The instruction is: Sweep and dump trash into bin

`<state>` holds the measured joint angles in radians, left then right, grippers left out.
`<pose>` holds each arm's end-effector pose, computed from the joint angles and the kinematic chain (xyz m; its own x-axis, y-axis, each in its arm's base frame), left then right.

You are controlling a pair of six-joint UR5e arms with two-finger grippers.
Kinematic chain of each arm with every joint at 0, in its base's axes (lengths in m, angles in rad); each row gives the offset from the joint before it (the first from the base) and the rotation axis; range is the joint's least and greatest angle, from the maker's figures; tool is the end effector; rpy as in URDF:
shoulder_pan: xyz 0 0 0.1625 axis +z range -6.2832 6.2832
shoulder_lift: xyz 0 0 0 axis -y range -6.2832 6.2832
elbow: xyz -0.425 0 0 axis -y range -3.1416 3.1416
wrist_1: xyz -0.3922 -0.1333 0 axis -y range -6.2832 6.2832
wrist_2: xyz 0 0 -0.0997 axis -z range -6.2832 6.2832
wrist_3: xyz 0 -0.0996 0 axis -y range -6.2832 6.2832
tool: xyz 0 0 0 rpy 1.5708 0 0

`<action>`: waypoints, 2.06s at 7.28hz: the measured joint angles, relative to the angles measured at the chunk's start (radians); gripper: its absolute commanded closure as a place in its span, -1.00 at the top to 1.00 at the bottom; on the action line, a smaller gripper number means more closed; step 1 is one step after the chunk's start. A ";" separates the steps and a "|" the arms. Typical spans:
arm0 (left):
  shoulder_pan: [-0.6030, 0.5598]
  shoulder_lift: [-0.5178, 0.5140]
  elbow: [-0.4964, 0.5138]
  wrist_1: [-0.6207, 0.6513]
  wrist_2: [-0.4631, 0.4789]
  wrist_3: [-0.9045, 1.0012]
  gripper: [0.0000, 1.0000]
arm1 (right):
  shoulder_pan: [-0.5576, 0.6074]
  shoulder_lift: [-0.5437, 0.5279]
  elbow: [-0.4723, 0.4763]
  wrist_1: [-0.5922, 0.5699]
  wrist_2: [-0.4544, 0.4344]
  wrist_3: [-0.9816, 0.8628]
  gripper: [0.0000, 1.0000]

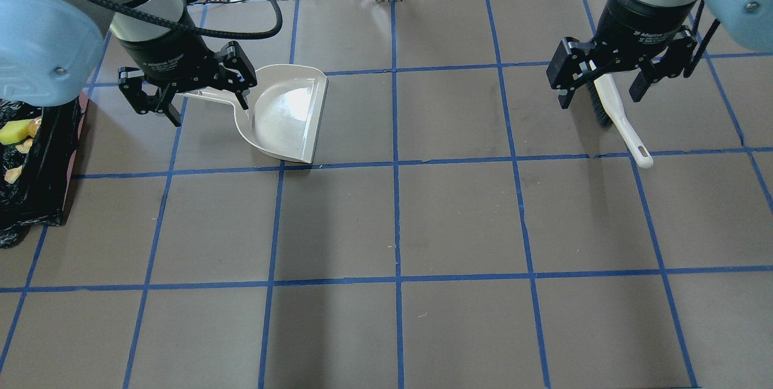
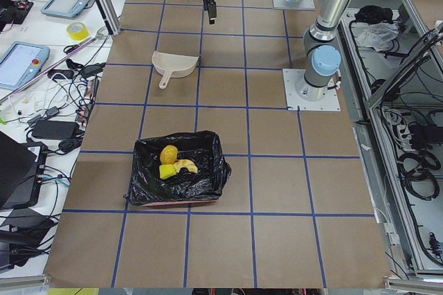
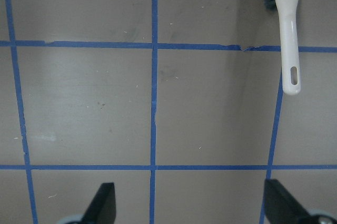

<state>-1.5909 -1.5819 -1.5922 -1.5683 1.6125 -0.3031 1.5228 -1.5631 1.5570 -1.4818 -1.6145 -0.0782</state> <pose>-0.1390 -0.4907 0.4723 -0.9594 -0.2779 -0.0487 -0.2790 0.9602 0.0162 0.1055 -0.4922 0.4825 -0.9988 -0.0336 0.0369 -0.0303 0.9958 0.0859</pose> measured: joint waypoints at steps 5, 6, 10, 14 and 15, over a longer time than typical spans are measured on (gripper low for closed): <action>0.004 0.029 -0.052 0.020 -0.041 0.242 1.00 | 0.000 -0.001 0.000 0.001 0.000 0.000 1.00; 0.003 0.026 -0.063 0.044 -0.044 0.239 1.00 | 0.000 -0.001 0.000 0.000 0.001 0.001 1.00; 0.002 0.047 -0.067 0.058 -0.036 0.243 1.00 | 0.000 0.000 0.000 0.001 0.001 0.002 1.00; -0.002 0.055 -0.068 0.039 0.010 0.244 1.00 | 0.000 -0.002 0.000 -0.002 0.001 0.012 1.00; 0.000 0.057 -0.072 0.038 0.014 0.244 1.00 | 0.000 -0.001 0.000 -0.003 0.002 0.014 1.00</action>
